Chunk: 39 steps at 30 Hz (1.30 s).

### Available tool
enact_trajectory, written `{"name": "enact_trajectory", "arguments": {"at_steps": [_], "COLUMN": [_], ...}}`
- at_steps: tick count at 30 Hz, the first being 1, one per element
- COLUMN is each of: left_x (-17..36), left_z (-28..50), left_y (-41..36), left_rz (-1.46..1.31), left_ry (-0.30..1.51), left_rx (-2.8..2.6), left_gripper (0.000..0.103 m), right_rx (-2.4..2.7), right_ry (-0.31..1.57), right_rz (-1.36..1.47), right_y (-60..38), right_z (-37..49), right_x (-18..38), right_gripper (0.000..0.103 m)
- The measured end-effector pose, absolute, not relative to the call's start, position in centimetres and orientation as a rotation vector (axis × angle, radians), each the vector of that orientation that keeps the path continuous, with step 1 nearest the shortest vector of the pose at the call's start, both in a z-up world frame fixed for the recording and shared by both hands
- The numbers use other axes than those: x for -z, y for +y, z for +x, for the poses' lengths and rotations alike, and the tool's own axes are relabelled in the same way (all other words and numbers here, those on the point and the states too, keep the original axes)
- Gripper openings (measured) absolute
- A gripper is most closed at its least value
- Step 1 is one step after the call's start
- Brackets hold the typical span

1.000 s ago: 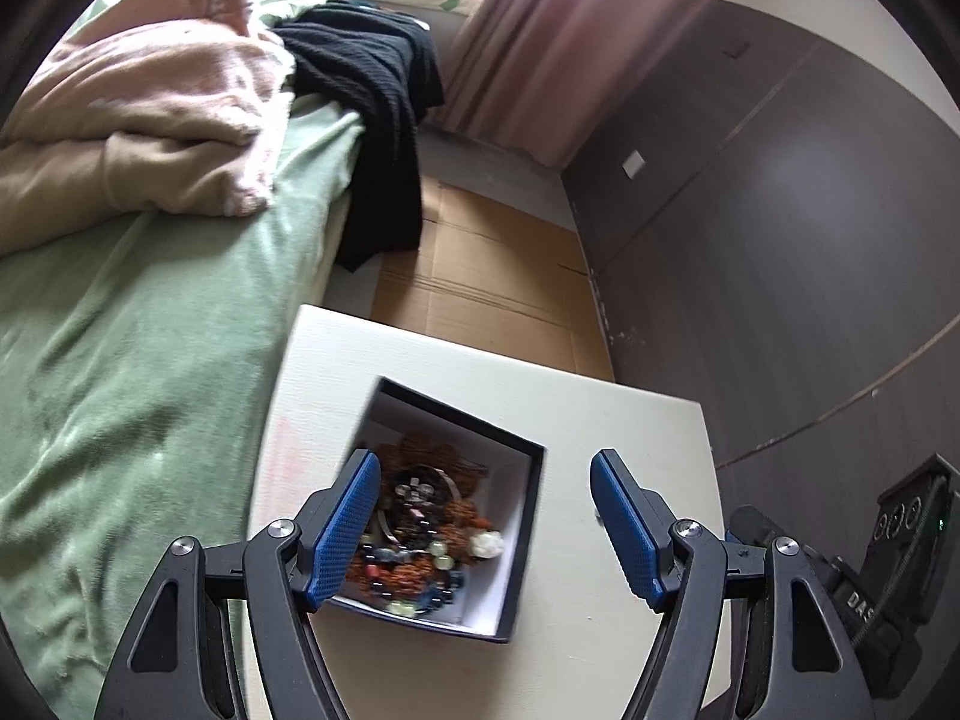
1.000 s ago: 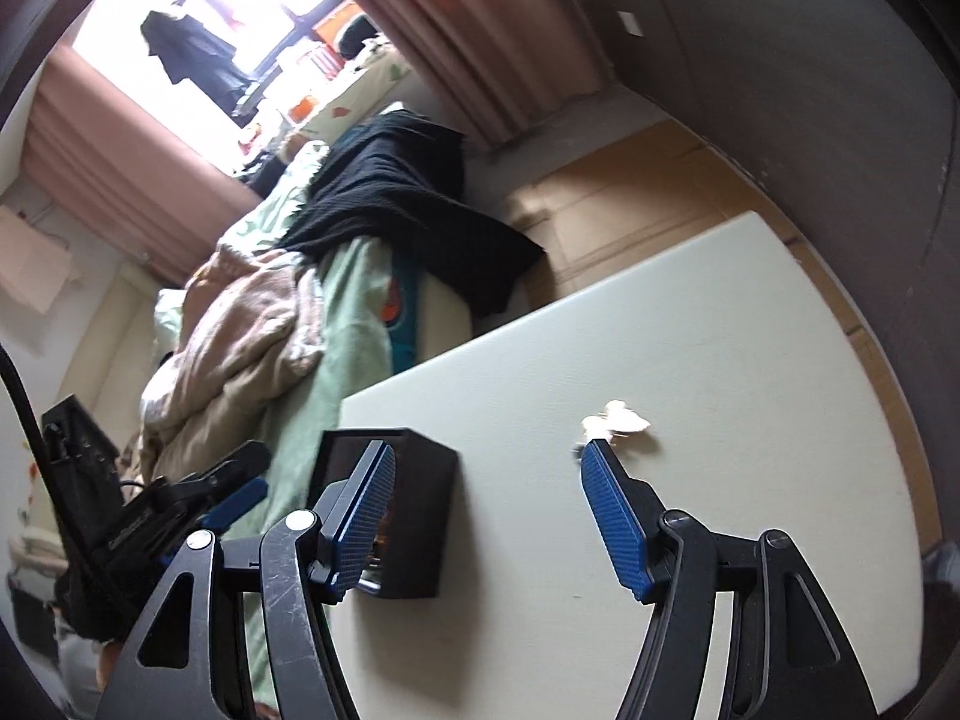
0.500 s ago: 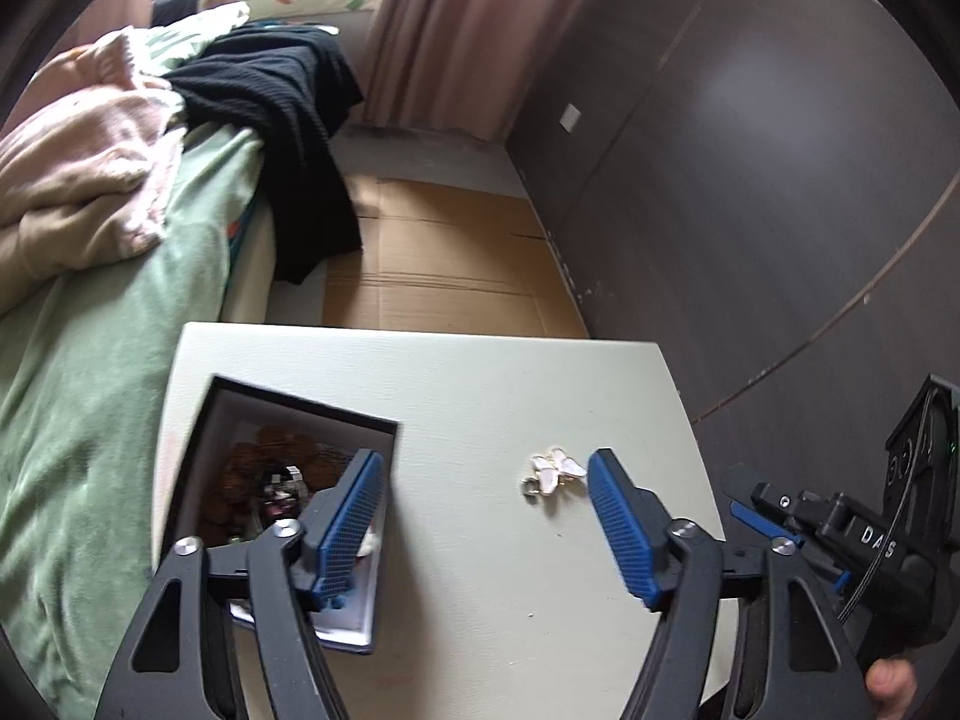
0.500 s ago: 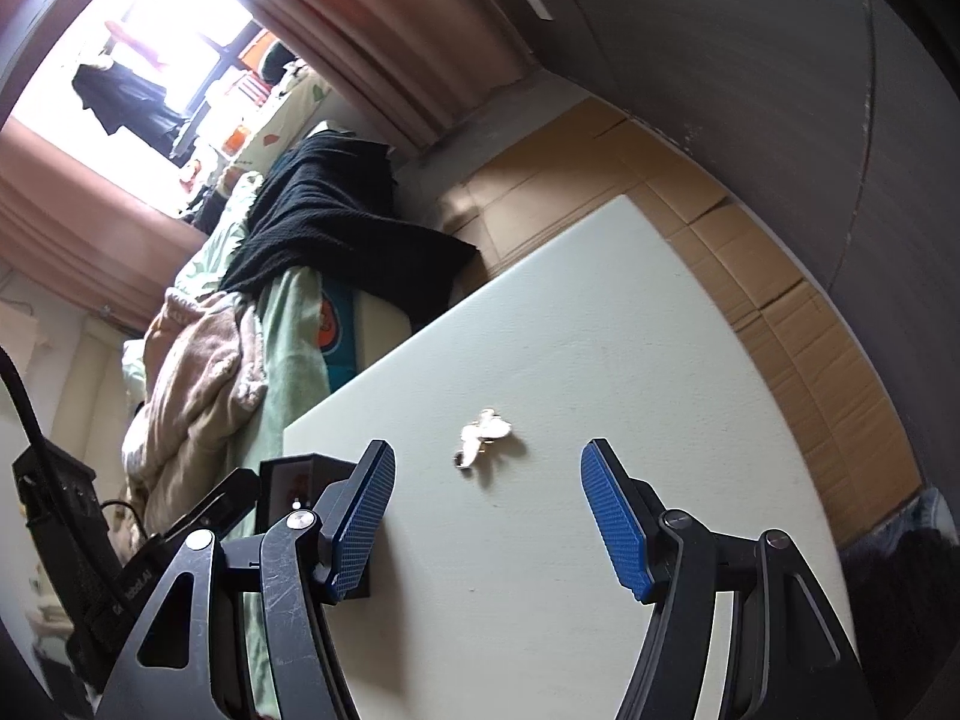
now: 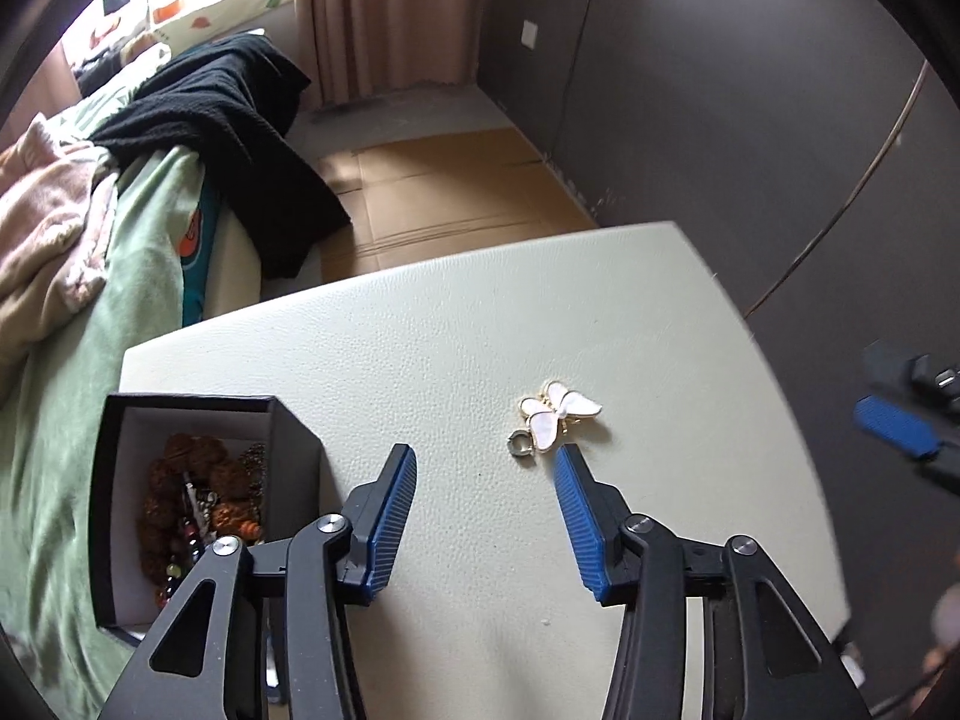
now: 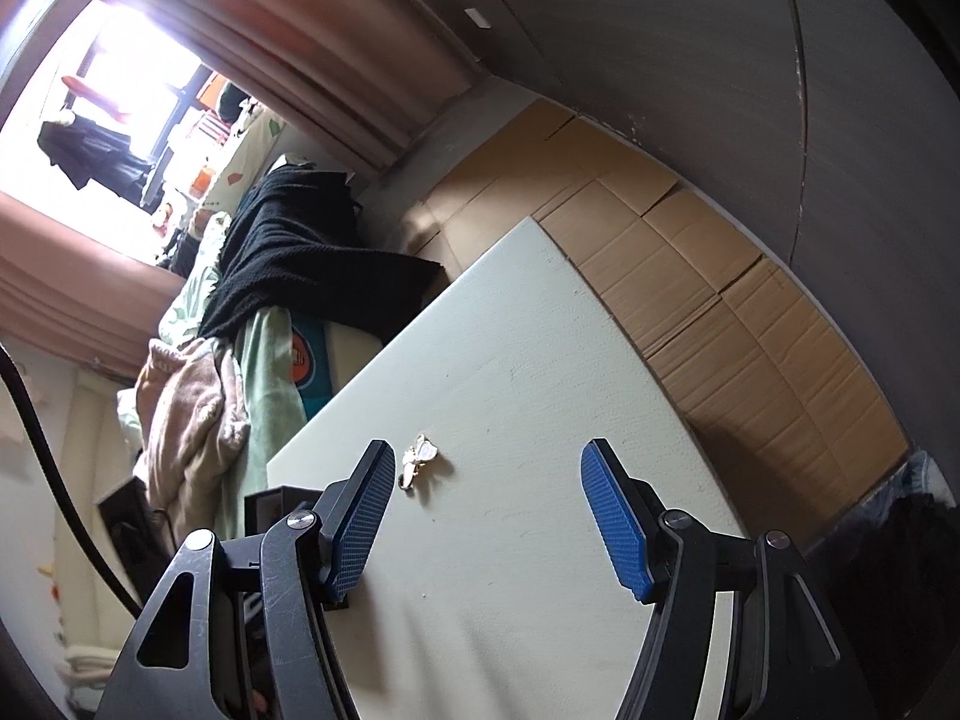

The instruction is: Organize jewelry

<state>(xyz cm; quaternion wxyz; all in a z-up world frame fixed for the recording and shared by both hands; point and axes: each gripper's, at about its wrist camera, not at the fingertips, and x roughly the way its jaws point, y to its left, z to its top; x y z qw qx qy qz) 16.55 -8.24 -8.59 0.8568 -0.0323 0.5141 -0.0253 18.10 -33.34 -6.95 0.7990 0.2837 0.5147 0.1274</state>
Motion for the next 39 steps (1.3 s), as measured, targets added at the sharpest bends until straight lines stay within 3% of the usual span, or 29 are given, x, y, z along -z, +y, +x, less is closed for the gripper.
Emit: {"name": "enact_trajectory", "arguments": {"at_steps": [19,23,39], "left_x": [12.5,12.5,9.4], "left_z": [18.8,18.8,17.4], "left_y": [-10.5,-10.7,-7.8], "left_rz": [0.004,-0.006,-0.135], "left_ry": [1.124,1.111,1.044], "left_rx": [0.029,0.039,0.042], "left_gripper": [0.032,0.013,0.011], "right_rx": [-0.247,-0.245,-0.268], "right_ry": [1.142,1.156,1.184], "right_rz": [0.680,0.667,0.574], "right_y": [-35.1,-34.7,-32.1], "right_z": [18.5,18.5,18.9], "right_x": [8.2,8.4,8.8], "right_gripper": [0.065,0.065,0.065]}}
